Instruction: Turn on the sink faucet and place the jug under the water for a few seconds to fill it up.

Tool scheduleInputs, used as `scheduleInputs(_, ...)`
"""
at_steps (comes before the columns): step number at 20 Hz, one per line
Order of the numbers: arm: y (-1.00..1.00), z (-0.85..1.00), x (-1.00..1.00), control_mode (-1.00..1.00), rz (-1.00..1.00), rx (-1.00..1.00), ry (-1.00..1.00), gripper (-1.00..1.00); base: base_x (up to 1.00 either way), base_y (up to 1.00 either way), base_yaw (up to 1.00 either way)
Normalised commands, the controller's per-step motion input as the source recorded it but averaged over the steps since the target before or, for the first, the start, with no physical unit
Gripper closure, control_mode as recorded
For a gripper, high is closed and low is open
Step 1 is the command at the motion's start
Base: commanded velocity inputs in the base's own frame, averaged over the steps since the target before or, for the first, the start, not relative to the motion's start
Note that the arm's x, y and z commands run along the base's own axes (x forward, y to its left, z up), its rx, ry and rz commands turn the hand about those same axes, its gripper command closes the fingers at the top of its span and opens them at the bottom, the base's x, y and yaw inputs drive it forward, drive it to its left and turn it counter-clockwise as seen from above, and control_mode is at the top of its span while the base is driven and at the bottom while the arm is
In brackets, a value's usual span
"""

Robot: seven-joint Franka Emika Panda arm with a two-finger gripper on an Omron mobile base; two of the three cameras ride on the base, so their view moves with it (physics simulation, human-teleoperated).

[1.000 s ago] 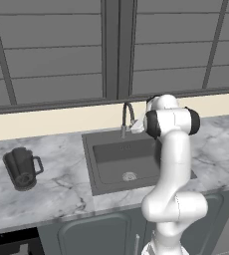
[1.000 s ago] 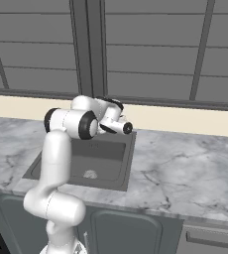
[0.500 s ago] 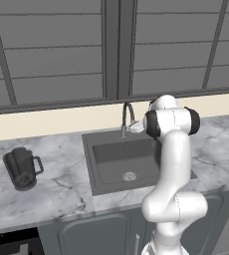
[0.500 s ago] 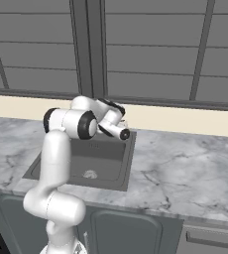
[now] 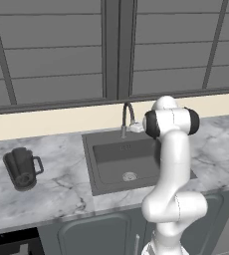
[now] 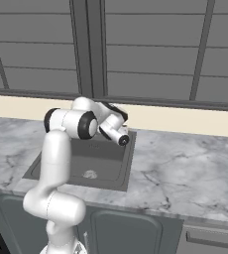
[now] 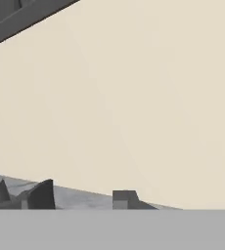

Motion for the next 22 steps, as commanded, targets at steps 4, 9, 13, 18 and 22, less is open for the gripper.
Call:
scheduleInputs(4,-1.0,-0.41,0.05,-1.0,-0.08,0.19,0.05,1.0,0.0,0.0,0.0)
scheduleInputs(9,-1.0,-0.46,0.0,-1.0,-0.08,0.23,0.06,1.0,0.0,0.0,0.0)
scheduleInputs(13,-1.0,-0.47,0.0,-1.0,-0.07,0.22,0.08,1.0,0.0,0.0,0.0)
scheduleInputs(18,-0.96,-0.41,0.0,-1.0,-0.03,0.24,0.05,1.0,0.0,0.0,0.0)
scheduleInputs(22,-0.83,-0.4,0.0,-1.0,-0.03,0.21,0.07,-1.0,0.0,0.0,0.0)
